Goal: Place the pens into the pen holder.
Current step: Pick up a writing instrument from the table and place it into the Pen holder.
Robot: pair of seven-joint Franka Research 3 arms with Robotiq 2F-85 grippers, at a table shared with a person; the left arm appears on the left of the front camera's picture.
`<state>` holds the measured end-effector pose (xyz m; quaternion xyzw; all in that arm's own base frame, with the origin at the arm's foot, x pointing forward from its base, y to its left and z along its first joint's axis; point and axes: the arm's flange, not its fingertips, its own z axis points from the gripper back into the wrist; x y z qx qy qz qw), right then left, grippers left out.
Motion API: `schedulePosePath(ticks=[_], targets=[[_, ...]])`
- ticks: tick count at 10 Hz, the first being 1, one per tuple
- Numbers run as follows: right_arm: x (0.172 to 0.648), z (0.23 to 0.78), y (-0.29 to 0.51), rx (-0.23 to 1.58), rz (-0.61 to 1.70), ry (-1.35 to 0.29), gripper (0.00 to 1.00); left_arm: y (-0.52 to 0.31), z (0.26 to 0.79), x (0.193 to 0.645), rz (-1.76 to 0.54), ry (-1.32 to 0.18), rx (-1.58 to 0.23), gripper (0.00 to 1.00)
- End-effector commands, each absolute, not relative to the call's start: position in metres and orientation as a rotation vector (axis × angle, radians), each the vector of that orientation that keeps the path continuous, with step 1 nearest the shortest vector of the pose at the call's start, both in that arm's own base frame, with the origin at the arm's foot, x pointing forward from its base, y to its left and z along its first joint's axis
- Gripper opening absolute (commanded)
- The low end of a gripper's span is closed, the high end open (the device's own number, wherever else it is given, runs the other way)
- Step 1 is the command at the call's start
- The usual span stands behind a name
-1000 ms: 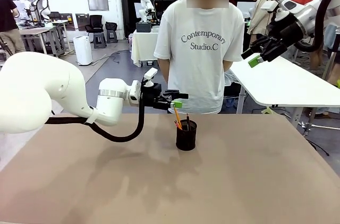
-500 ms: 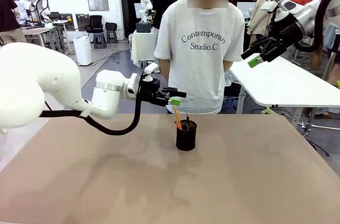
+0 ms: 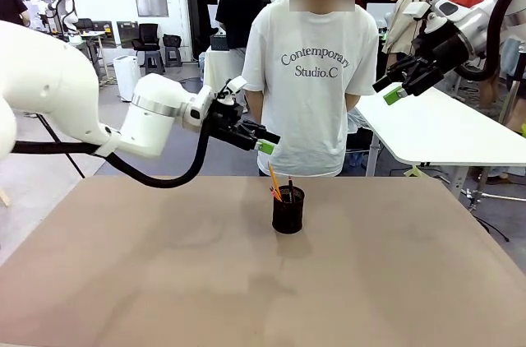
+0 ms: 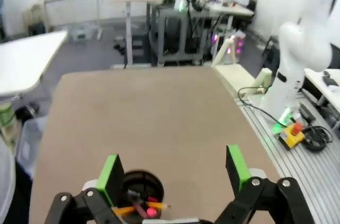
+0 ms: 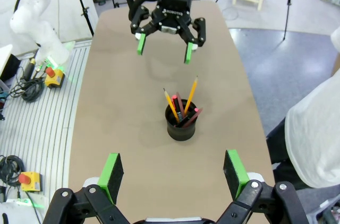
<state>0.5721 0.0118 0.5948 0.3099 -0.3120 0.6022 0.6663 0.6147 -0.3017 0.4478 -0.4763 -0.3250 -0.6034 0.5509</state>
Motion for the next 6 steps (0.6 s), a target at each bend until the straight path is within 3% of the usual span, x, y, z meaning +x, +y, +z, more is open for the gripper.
schedulePosePath(ticks=[1, 3, 6], targets=[[0.571, 0.597, 0.013, 0.699, 1.362, -0.706, 1.0, -0.287, 0.472, 0.591, -1.382, -0.697, -0.986, 1.0], [0.571, 0.597, 0.013, 0.699, 1.362, -0.706, 1.0, -0.278, 0.505, 0.572, -1.358, -0.699, -0.73, 1.0], [0.571, 0.597, 0.013, 0.699, 1.362, -0.706, 1.0, -0.255, 0.547, 0.555, -1.301, -0.716, -0.506, 1.0]])
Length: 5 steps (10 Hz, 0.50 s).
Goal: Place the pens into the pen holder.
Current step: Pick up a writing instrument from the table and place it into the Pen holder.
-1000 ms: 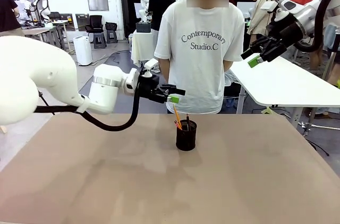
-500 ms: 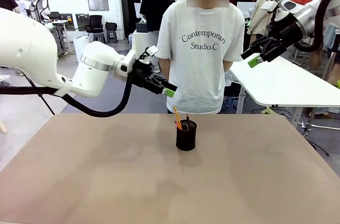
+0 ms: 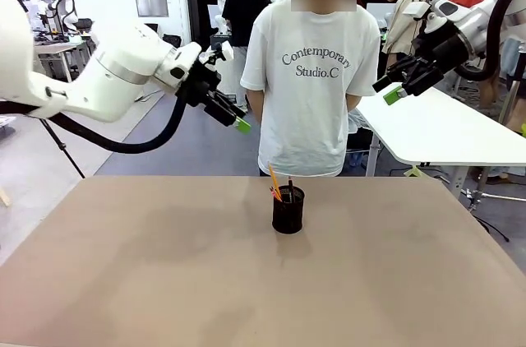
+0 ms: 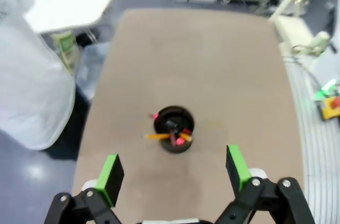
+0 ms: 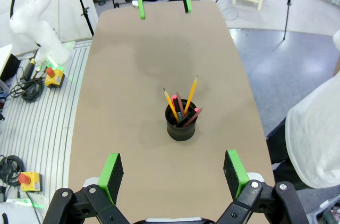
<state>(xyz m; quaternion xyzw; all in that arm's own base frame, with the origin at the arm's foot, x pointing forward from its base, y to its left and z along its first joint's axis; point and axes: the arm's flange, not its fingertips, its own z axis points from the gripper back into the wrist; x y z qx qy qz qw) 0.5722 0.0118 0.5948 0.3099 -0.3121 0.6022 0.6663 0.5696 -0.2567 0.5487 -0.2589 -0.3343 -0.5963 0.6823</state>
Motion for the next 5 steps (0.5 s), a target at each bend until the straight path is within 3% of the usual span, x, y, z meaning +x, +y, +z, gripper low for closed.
schedulePosePath(ticks=[1, 5], targets=[[0.571, 0.597, 0.013, 0.699, 1.362, -0.706, 1.0, -0.246, 0.561, 0.549, -1.313, -0.714, -0.446, 1.0], [0.571, 0.597, 0.013, 0.699, 1.362, -0.706, 1.0, -0.217, 0.602, 0.533, -1.269, -0.78, -0.326, 1.0]])
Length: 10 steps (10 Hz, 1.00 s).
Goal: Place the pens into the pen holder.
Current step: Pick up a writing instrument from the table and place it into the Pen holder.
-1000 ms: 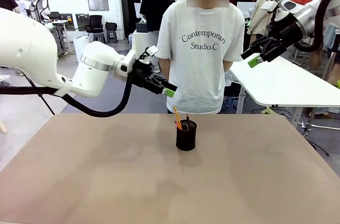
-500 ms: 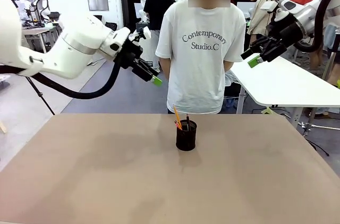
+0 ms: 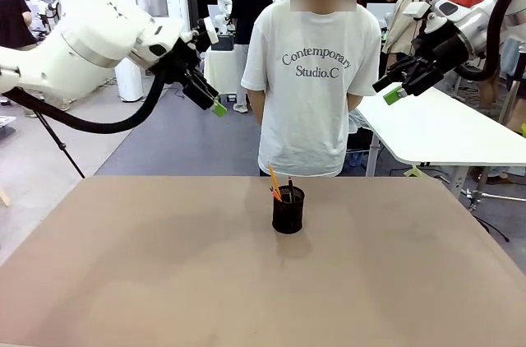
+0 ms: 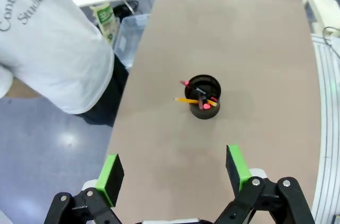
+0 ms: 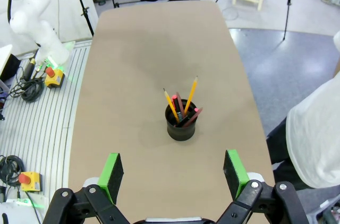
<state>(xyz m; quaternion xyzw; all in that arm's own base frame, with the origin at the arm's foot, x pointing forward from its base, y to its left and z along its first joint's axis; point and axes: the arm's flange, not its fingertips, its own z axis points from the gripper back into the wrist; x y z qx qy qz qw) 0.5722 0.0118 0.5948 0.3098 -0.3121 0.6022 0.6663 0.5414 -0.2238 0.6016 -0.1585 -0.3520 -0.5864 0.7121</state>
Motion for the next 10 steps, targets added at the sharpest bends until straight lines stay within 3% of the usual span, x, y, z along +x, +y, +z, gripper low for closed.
schedulePosePath(ticks=[1, 6, 10], targets=[[0.571, 0.597, 0.013, 0.699, 1.362, -0.706, 1.0, -0.208, 0.612, 0.527, -1.267, -0.817, -0.347, 1.0], [0.571, 0.597, 0.013, 0.699, 1.362, -0.706, 1.0, -0.169, 0.623, 0.505, -1.227, -0.976, -0.418, 1.0], [0.571, 0.597, 0.013, 0.699, 1.362, -0.706, 1.0, -0.142, 0.61, 0.496, -1.188, -1.022, -0.463, 1.0]])
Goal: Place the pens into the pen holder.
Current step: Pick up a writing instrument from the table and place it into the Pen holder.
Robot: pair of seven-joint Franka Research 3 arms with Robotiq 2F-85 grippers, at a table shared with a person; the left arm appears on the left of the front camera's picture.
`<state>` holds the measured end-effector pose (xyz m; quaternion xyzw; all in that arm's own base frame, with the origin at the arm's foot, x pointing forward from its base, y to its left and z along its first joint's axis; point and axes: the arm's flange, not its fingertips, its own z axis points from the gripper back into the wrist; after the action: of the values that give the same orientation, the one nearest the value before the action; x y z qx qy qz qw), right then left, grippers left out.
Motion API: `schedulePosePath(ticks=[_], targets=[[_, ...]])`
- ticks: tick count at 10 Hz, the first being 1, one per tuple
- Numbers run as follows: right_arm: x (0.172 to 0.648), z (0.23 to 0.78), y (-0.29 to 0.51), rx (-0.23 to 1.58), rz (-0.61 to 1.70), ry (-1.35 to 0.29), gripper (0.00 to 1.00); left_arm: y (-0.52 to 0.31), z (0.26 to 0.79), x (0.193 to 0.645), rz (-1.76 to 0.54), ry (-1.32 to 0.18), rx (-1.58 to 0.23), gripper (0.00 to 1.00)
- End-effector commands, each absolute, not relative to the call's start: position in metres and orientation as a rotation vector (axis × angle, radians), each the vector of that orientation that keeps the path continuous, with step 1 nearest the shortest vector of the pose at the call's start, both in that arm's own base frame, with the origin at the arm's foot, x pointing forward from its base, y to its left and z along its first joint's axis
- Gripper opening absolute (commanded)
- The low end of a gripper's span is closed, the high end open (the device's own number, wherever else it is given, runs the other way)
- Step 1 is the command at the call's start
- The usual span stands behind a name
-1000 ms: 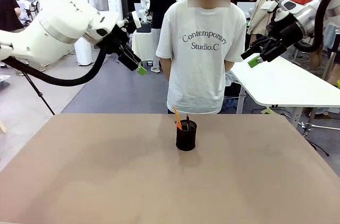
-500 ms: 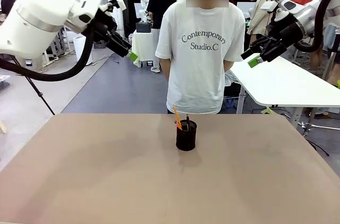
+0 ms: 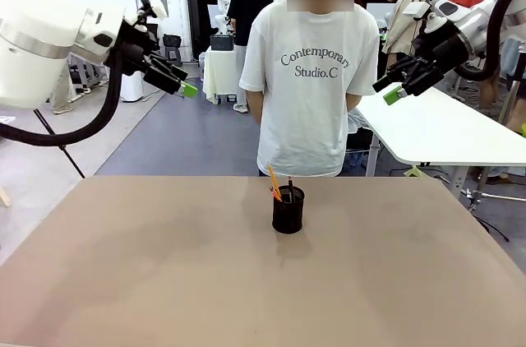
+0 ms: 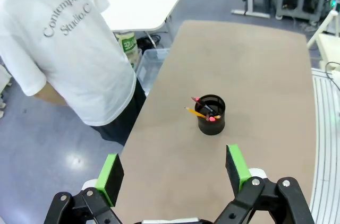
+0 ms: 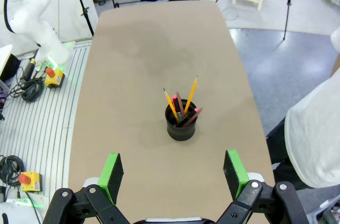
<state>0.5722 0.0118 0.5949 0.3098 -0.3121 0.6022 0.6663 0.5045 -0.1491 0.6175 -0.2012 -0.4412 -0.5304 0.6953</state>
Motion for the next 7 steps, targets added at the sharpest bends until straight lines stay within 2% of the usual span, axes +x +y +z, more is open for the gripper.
schedulePosePath(ticks=[1, 7], targets=[[0.5711, 0.5971, 0.0134, 0.699, 1.362, -0.706, 1.0, -0.1393, 0.6107, 0.494, -1.182, -1.026, -0.463, 1.0], [0.5711, 0.5971, 0.0134, 0.699, 1.362, -0.706, 1.0, -0.1358, 0.6085, 0.4947, -1.16, -0.961, -0.516, 1.0]])
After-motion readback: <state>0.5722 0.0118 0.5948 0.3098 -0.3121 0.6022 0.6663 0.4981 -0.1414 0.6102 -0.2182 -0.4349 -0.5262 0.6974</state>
